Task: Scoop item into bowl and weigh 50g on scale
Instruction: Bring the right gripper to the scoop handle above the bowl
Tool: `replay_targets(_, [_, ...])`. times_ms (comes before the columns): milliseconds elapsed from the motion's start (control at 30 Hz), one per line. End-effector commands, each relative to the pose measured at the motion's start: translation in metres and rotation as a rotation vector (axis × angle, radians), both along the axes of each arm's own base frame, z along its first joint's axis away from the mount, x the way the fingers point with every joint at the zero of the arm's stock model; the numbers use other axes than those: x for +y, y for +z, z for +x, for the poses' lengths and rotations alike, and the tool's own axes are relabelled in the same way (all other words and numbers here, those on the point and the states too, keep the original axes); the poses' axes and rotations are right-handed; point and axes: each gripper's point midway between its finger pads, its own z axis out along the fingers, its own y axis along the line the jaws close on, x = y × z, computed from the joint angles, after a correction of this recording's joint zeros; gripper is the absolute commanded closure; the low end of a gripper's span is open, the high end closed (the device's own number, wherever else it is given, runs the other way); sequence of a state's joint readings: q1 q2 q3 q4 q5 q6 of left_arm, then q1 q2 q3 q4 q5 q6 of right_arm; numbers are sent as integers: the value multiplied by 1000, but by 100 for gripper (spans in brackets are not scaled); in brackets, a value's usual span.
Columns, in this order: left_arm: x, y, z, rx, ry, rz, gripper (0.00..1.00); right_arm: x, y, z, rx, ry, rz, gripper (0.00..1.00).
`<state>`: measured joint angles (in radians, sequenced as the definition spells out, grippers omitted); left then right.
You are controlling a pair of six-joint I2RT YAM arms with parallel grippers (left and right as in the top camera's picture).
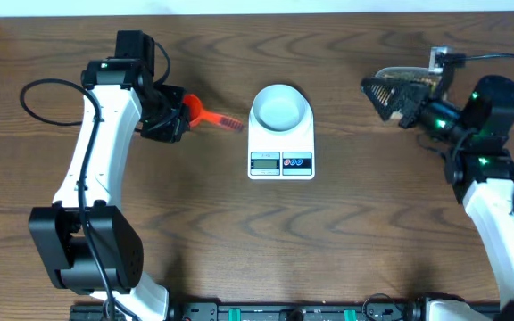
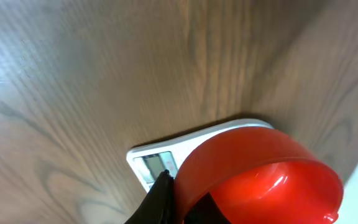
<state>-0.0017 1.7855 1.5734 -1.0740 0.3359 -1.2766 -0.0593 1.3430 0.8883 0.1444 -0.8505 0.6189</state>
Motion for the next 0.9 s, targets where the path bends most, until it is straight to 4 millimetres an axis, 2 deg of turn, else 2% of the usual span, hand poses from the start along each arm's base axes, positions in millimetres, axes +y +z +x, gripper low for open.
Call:
replay_targets(0, [-8,12,9,-50,26,-54,93,10,-5,4,223,-4,207,1])
replay_targets(100, [-17,16,19,-96,6,-63,92,19,-7,7,230,16,220,1])
replay_targets(233, [-38,20,27,-145,-33,-73,93,40,-6,5,209,66,215,1])
replay_targets(433, [-79,21,18,-98,1,-116,93,74,-7,-2,206,119,201,1])
replay_targets(567, [-101,23,16,-118,-50,-124,93,92,-8,-11,202,168,188,1])
replay_targets(867, [-129,24,8,-132,-121,-133,93,124,-14,-31,209,258,150,1])
